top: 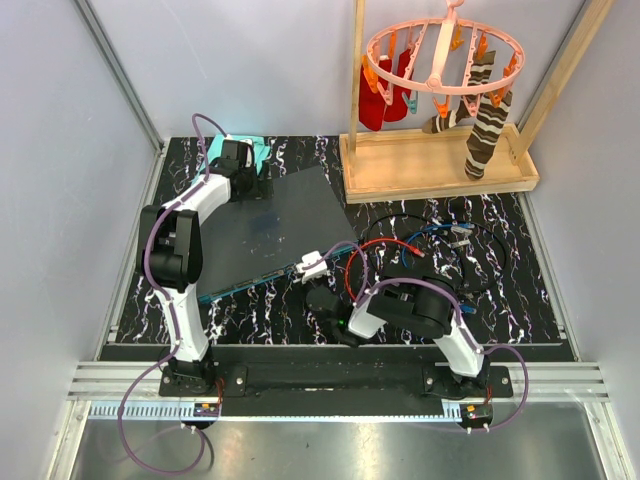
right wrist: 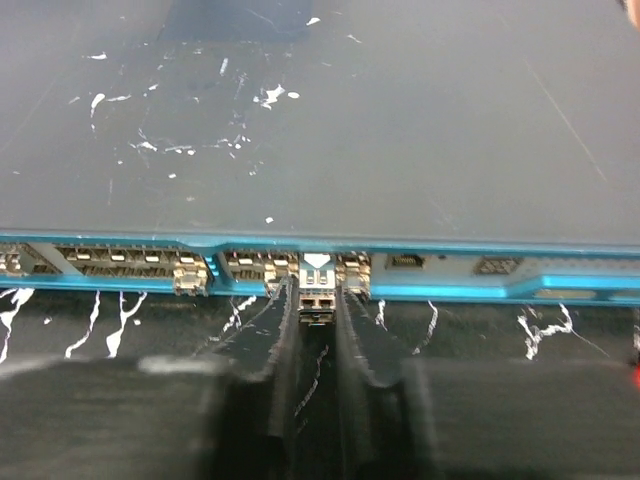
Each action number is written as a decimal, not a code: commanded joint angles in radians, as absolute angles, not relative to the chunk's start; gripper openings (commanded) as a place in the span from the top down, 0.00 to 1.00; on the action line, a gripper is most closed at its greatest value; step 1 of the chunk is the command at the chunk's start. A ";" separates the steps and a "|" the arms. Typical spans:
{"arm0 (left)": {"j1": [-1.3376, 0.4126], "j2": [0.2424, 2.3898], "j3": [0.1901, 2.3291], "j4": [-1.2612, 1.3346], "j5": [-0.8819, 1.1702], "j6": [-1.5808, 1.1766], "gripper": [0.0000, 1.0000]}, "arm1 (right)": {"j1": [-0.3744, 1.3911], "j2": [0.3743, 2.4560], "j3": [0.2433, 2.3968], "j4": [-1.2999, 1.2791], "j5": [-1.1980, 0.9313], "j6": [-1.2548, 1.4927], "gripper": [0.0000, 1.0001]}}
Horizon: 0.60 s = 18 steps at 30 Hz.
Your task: Insert the plug into the switch port
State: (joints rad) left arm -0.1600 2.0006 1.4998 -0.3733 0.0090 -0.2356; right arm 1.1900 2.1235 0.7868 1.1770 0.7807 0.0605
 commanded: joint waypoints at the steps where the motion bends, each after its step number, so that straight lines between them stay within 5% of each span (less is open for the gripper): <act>1: -0.170 2.033 1.534 -0.387 0.054 -0.247 0.01 | 1.141 2.125 0.851 1.270 0.758 0.084 0.73; 10: -0.164 2.020 1.558 -0.388 0.074 -0.274 0.01 | 1.141 1.878 0.767 0.944 0.695 0.216 0.38; 18: -0.130 2.028 1.580 -0.367 0.112 -0.305 0.01 | 1.140 1.669 0.771 0.406 0.545 0.483 0.28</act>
State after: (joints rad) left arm -0.1478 2.0167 1.5368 -0.3916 0.0643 -0.2794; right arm 1.1450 1.7317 0.7597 0.7219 0.6384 0.3153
